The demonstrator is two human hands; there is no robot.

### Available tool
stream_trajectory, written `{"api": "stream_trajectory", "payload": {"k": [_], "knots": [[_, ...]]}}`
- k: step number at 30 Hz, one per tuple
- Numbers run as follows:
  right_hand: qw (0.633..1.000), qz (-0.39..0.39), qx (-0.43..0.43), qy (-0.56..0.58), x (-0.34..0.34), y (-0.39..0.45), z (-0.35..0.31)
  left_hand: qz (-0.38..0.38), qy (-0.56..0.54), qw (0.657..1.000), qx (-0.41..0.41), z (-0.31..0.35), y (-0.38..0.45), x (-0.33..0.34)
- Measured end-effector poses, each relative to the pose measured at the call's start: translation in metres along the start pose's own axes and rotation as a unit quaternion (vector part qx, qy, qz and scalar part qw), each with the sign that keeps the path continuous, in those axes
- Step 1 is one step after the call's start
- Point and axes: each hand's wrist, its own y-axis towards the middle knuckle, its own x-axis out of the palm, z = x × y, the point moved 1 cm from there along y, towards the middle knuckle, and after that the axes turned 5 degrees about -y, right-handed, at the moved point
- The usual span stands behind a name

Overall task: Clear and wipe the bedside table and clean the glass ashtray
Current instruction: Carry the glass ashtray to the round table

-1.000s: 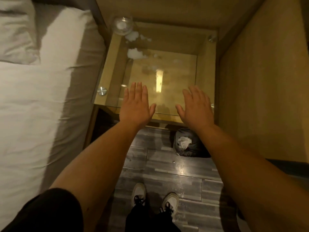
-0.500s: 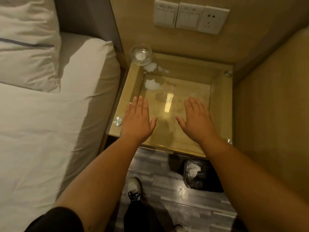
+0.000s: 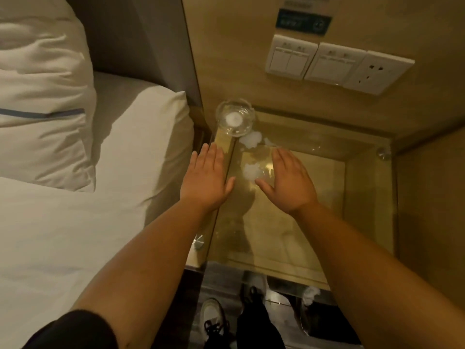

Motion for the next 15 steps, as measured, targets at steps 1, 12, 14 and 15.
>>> {"api": "stream_trajectory", "payload": {"k": [1,12,14,15], "knots": [[1.0,-0.005,-0.003,0.004,0.003,0.011,0.001,0.0,-0.009,1.0,-0.003,-0.002,0.008,0.003],[0.995,-0.022,-0.032,0.09,0.025,0.139,0.018,0.016,-0.131,0.99,-0.059,-0.034,0.117,0.023],[0.994,-0.018,-0.034,0.097,0.027,0.151,0.019,0.016,-0.172,0.983,-0.057,-0.038,0.125,0.023],[0.994,-0.016,-0.039,0.104,0.028,0.156,0.019,0.019,-0.19,0.98,-0.053,-0.039,0.128,0.023]]}}
